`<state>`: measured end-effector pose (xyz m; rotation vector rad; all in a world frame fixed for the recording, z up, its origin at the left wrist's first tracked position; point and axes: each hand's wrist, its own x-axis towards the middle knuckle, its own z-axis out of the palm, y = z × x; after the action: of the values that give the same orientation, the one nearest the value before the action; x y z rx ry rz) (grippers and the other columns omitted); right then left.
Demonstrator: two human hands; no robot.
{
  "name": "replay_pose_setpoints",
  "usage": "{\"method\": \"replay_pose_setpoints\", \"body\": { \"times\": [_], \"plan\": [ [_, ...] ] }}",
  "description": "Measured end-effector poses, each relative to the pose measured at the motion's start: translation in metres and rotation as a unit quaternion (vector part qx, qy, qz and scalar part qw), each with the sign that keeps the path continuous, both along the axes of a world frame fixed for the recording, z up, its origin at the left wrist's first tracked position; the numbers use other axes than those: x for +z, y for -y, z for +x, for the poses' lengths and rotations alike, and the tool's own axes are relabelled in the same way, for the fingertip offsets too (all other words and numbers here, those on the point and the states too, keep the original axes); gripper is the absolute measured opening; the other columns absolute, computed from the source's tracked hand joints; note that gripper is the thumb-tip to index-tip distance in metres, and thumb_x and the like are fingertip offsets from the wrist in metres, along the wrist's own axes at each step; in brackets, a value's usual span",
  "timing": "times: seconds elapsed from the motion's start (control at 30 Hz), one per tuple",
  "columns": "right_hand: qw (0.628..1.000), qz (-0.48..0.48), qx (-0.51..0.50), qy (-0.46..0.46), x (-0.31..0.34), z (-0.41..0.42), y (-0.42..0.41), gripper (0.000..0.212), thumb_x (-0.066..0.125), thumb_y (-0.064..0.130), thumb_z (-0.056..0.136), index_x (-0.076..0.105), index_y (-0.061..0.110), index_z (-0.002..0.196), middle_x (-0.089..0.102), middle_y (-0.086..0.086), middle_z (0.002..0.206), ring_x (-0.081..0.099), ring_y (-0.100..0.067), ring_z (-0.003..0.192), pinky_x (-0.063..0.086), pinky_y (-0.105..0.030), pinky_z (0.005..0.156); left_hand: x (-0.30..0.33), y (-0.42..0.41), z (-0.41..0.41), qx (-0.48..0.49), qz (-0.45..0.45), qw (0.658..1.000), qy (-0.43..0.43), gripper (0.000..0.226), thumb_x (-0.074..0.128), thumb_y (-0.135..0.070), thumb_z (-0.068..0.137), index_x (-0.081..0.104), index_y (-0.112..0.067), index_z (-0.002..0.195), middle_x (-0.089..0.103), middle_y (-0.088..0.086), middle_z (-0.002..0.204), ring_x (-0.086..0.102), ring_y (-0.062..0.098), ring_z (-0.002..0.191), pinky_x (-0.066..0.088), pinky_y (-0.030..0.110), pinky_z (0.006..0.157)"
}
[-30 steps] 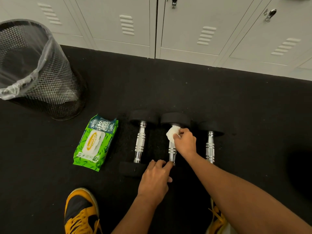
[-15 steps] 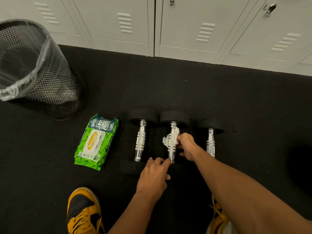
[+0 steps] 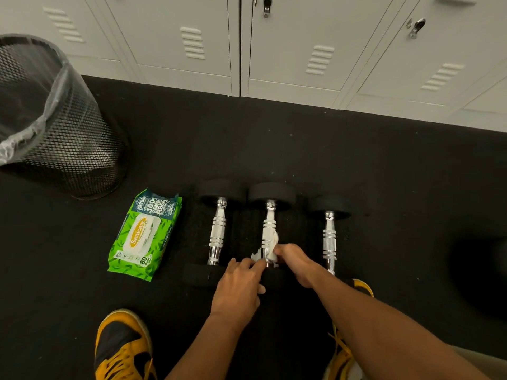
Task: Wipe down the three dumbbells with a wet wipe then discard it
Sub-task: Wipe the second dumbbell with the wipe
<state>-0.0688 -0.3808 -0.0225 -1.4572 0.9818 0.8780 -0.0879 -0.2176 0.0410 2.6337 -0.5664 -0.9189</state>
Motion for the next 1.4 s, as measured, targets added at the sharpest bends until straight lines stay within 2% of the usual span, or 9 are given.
{"method": "replay_pose_setpoints", "body": {
  "times": [0.07, 0.17, 0.33, 0.57, 0.7, 0.9, 1.0, 1.17, 1.4],
  "plan": [
    [1.0, -0.005, 0.013, 0.008, 0.002, -0.001, 0.0, 0.03, 0.05, 0.021, 0.087, 0.071, 0.011, 0.106, 0.072, -0.01, 0.1, 0.067, -0.023, 0.096, 0.051, -0.041, 0.096, 0.0, 0.001, 0.0, -0.004, 0.002, 1.0, 0.01, 0.055, 0.062, -0.022, 0.093, 0.037, -0.029, 0.142, 0.046, 0.0, 0.14, 0.033, 0.028, 0.139, 0.028, 0.04, 0.114],
    [0.999, -0.027, 0.032, 0.032, 0.006, -0.001, -0.001, 0.026, 0.052, 0.02, 0.088, 0.072, 0.01, 0.1, 0.07, -0.007, 0.091, 0.065, -0.019, 0.087, 0.051, -0.034, 0.08, -0.001, 0.002, 0.0, -0.005, 0.005, 1.0, 0.014, 0.054, 0.062, -0.022, 0.093, 0.037, -0.029, 0.141, 0.047, 0.0, 0.139, 0.036, 0.026, 0.136, 0.029, 0.039, 0.114],
    [0.991, -0.063, 0.079, 0.083, 0.006, -0.009, -0.003, 0.021, 0.055, 0.026, 0.093, 0.073, 0.016, 0.088, 0.072, -0.005, 0.097, 0.066, -0.02, 0.096, 0.051, -0.042, 0.096, 0.0, 0.003, 0.0, -0.007, 0.014, 1.0, 0.011, 0.054, 0.061, -0.022, 0.093, 0.037, -0.027, 0.142, 0.048, 0.002, 0.137, 0.037, 0.027, 0.135, 0.029, 0.039, 0.113],
    [0.979, -0.123, 0.13, 0.099, 0.014, -0.012, 0.0, 0.017, 0.071, 0.029, 0.087, 0.075, 0.013, 0.084, 0.073, -0.001, 0.086, 0.067, -0.012, 0.085, 0.055, -0.034, 0.087, 0.003, 0.007, 0.002, -0.01, 0.03, 0.999, 0.008, 0.049, 0.063, -0.022, 0.092, 0.041, -0.026, 0.136, 0.052, 0.001, 0.13, 0.042, 0.026, 0.131, 0.031, 0.04, 0.113],
    [0.964, -0.187, 0.167, 0.087, 0.016, -0.007, -0.003, 0.023, 0.078, 0.041, 0.077, 0.07, 0.021, 0.072, 0.069, 0.008, 0.079, 0.065, -0.015, 0.092, 0.049, -0.046, 0.093, 0.006, 0.011, 0.003, -0.021, 0.047, 0.999, 0.004, 0.049, 0.062, -0.021, 0.093, 0.039, -0.026, 0.137, 0.051, 0.002, 0.132, 0.042, 0.026, 0.131, 0.03, 0.04, 0.113],
    [0.935, -0.287, 0.196, 0.064, 0.027, 0.0, -0.02, 0.034, 0.073, 0.04, 0.08, 0.064, 0.02, 0.105, 0.064, 0.001, 0.105, 0.06, -0.02, 0.106, 0.034, -0.048, 0.106, 0.006, 0.013, 0.004, -0.037, 0.069, 0.997, -0.015, 0.059, 0.06, -0.018, 0.094, 0.03, -0.029, 0.143, 0.047, 0.004, 0.136, 0.033, 0.033, 0.139, 0.033, 0.042, 0.113],
    [0.929, -0.304, 0.201, 0.065, 0.033, 0.001, -0.024, 0.027, 0.067, 0.033, 0.087, 0.059, 0.02, 0.109, 0.061, -0.001, 0.11, 0.06, -0.022, 0.107, 0.031, -0.046, 0.107, 0.006, 0.014, 0.004, -0.047, 0.081, 0.995, -0.02, 0.065, 0.06, -0.017, 0.094, 0.024, -0.029, 0.147, 0.044, 0.005, 0.139, 0.03, 0.036, 0.14, 0.036, 0.044, 0.111],
    [0.93, -0.318, 0.178, 0.055, 0.041, 0.003, -0.031, 0.013, 0.058, 0.025, 0.093, 0.058, 0.021, 0.106, 0.064, -0.001, 0.111, 0.06, -0.021, 0.107, 0.033, -0.045, 0.106, 0.012, 0.016, 0.01, -0.062, 0.077, 0.995, 0.009, 0.062, 0.061, -0.014, 0.092, 0.029, -0.025, 0.144, 0.051, 0.005, 0.13, 0.047, 0.027, 0.127, 0.023, 0.042, 0.116],
    [0.932, -0.331, 0.143, 0.037, 0.054, 0.001, -0.04, 0.016, 0.049, 0.02, 0.095, 0.06, 0.018, 0.107, 0.063, -0.003, 0.114, 0.059, -0.023, 0.108, 0.037, -0.044, 0.104, 0.013, 0.014, 0.013, -0.079, 0.073, 0.994, 0.023, 0.056, 0.062, -0.014, 0.092, 0.033, -0.021, 0.14, 0.05, 0.007, 0.133, 0.048, 0.029, 0.126, 0.026, 0.044, 0.114]
  ]
}}
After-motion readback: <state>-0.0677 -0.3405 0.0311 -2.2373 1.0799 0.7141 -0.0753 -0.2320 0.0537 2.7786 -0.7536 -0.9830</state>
